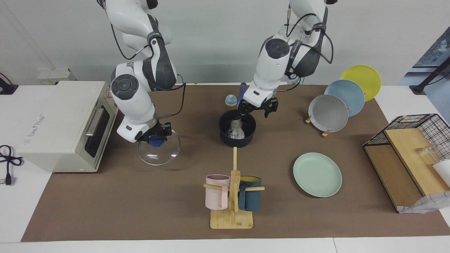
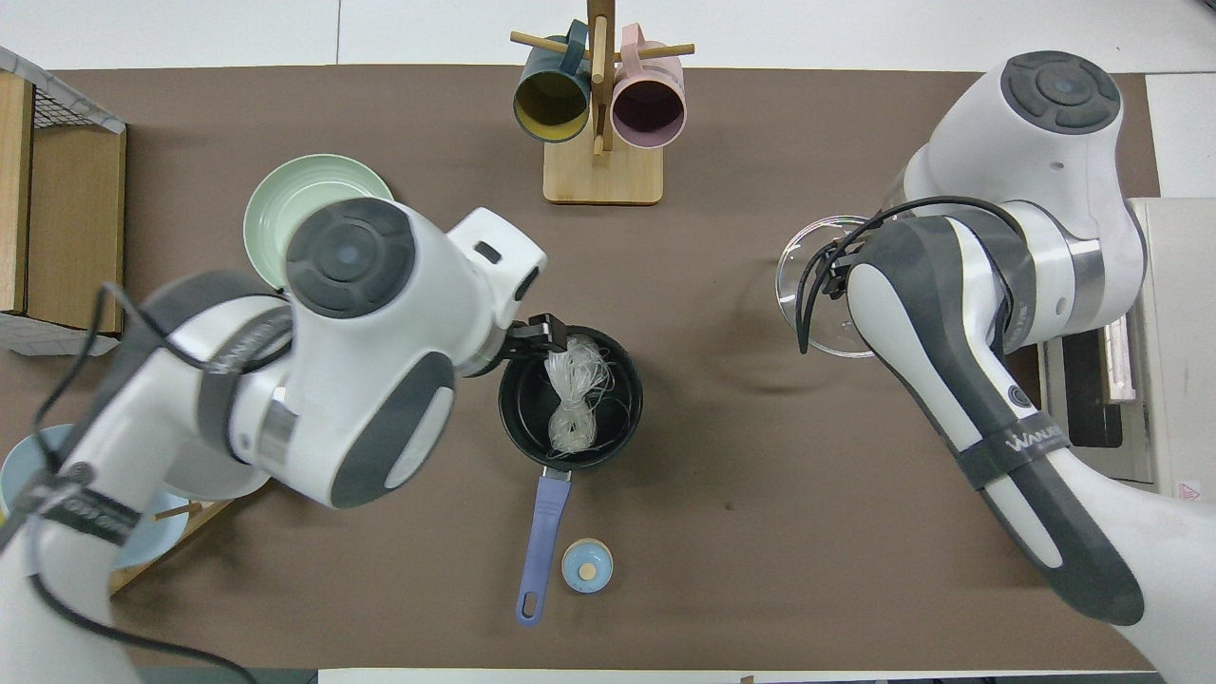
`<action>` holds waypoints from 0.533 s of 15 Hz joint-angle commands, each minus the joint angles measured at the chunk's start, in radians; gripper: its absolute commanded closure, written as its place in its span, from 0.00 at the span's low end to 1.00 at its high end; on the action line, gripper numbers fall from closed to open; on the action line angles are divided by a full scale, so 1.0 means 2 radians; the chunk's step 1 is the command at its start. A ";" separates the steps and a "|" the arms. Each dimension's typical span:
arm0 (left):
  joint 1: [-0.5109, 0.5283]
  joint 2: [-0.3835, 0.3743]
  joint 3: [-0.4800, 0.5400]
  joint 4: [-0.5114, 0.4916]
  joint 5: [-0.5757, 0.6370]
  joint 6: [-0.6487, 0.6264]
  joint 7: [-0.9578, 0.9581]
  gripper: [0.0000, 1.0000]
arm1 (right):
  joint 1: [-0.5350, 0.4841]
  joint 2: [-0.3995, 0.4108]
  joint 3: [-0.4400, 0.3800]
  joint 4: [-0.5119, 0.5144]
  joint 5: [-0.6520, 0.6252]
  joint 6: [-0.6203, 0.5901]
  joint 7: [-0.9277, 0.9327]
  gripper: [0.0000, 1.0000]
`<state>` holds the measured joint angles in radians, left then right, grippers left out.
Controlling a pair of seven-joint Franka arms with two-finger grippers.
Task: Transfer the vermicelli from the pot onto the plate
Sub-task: 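Set the lid on the table while the left gripper reaches into the pot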
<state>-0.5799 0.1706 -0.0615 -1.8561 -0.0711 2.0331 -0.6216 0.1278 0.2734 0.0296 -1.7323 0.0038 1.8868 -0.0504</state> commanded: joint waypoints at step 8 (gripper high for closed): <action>-0.044 0.043 0.010 -0.046 -0.030 0.096 -0.025 0.00 | -0.023 -0.069 0.005 -0.181 0.004 0.147 -0.038 0.54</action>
<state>-0.6312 0.2464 -0.0602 -1.9310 -0.1140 2.1854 -0.6481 0.0979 0.1906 0.0315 -2.0076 0.0037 2.1179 -0.0935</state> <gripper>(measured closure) 0.000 0.339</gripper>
